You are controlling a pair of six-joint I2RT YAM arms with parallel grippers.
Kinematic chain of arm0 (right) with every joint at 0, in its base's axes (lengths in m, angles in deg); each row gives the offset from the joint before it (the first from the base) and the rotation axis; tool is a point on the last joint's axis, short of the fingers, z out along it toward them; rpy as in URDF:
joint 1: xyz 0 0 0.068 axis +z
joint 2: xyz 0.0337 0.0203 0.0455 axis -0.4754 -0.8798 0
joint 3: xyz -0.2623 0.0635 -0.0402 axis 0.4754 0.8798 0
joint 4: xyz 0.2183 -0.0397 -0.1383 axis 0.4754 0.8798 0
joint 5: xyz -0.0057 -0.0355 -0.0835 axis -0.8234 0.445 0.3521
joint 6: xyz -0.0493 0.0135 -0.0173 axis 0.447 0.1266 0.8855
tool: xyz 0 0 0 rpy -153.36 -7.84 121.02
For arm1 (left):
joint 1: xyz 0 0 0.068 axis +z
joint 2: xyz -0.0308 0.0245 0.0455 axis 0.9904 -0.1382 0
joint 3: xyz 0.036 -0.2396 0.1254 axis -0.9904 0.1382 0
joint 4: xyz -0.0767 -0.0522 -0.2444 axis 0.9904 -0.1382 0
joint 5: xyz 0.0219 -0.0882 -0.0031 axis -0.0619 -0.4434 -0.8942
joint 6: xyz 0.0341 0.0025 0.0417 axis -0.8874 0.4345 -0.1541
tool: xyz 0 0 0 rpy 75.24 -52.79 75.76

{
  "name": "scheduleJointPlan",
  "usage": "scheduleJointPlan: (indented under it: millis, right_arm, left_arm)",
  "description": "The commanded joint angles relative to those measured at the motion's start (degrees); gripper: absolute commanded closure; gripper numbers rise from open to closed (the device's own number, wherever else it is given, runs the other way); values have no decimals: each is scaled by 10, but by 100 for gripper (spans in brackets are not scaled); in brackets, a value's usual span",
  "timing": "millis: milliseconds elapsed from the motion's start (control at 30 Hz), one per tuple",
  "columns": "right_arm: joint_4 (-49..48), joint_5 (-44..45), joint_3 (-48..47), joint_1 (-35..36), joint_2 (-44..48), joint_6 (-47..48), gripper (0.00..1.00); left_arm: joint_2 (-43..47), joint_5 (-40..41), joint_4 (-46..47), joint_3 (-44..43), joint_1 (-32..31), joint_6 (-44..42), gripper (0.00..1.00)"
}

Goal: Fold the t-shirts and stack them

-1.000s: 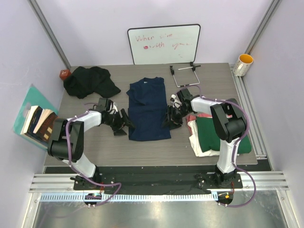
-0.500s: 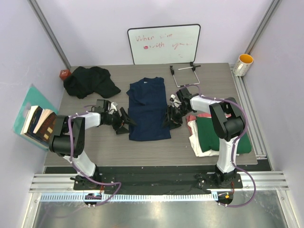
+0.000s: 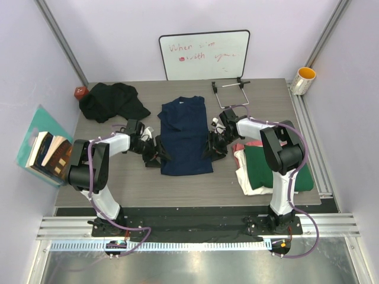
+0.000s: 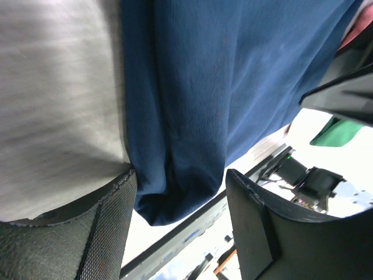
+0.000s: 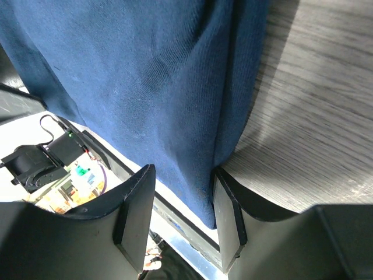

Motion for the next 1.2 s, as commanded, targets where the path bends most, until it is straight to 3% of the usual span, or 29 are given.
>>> scheduleJointPlan:
  millis: [0, 333, 433, 633, 700, 733, 867, 1000, 1033, 1133, 1167]
  right_arm:
    - [-7, 130, 36, 7, -51, 46, 49]
    - [-7, 115, 62, 20, -46, 48, 51]
    - [-1, 111, 62, 28, -47, 48, 54]
    - [20, 114, 73, 35, -37, 51, 59]
    - [31, 113, 76, 39, -32, 57, 59]
    - [34, 116, 77, 40, -29, 58, 59]
    - [55, 138, 80, 40, -13, 55, 57]
    - [67, 156, 84, 40, -3, 54, 50]
    - [70, 164, 85, 40, 1, 54, 48]
    - [76, 184, 98, 40, 22, 53, 45]
    - [75, 184, 107, 40, 33, 55, 45]
  left_arm:
    - [-24, 96, -109, 10, -24, -45, 35]
    - [-52, 89, -109, 9, -28, -50, 39]
    - [-53, 93, -108, 8, -28, -52, 44]
    - [-64, 91, -111, 4, -28, -59, 58]
    - [-61, 89, -110, 4, -28, -60, 65]
    - [-60, 89, -111, 4, -28, -60, 74]
    - [-57, 90, -122, 0, -28, -65, 85]
    - [-59, 90, -126, -4, -28, -69, 84]
    - [-60, 88, -126, -4, -28, -70, 71]
    - [-61, 85, -129, -4, -28, -70, 49]
    - [-58, 85, -129, -4, -28, -70, 47]
